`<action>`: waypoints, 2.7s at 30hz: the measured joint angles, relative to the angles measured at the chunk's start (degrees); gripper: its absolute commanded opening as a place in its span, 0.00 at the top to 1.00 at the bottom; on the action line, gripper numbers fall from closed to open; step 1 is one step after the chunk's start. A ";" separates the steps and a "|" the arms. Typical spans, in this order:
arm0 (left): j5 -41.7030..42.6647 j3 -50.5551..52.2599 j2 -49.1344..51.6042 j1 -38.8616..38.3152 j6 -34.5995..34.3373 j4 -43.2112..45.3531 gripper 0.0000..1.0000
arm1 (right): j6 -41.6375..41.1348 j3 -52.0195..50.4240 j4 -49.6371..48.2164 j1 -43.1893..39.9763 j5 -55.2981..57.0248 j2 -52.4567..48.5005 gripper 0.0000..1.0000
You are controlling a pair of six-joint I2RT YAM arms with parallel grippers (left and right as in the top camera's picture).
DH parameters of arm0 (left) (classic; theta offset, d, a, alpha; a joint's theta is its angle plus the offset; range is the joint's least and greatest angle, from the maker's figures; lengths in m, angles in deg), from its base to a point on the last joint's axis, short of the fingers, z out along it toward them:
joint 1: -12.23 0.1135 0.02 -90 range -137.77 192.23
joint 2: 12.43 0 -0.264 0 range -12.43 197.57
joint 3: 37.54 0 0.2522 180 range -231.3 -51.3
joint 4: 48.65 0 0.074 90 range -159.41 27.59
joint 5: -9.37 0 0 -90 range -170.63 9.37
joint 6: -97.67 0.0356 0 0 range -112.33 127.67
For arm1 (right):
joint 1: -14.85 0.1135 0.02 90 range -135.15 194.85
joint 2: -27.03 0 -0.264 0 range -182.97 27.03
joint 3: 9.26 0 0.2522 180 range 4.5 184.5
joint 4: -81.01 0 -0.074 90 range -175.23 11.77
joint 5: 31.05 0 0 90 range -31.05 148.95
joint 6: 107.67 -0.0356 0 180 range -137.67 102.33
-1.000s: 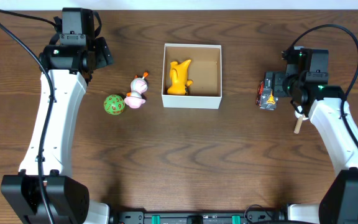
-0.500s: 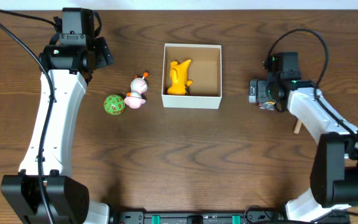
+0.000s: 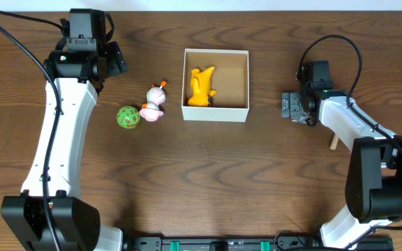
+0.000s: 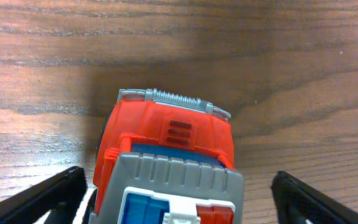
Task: Pack container
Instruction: 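Reach the right gripper down to the red toy truck and grasp it, then lift the red toy truck with the right gripper and move it over the box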
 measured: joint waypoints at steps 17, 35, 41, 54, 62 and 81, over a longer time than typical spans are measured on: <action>0.00 0.00 0.00 0.00 0.00 0.00 0.02 | -2.95 0.20 -0.46 -0.04 -4.11 0.00 0.44; 0.00 0.00 0.00 0.00 0.00 0.00 0.02 | -2.84 0.20 0.26 0.63 -4.48 10.67 0.53; 0.00 0.00 0.00 0.00 0.00 0.00 0.02 | -3.61 0.20 0.22 5.66 -5.40 17.79 0.53; 0.00 0.00 0.00 0.00 0.00 0.00 0.02 | -10.95 0.20 -8.92 21.68 -6.29 20.81 0.55; 0.00 0.00 0.00 0.00 0.00 0.00 0.02 | -13.38 0.20 -15.69 25.94 -5.81 20.79 0.54; 0.00 0.00 0.00 0.00 0.00 0.00 0.02 | -14.78 0.22 -23.39 27.82 -5.40 7.58 0.55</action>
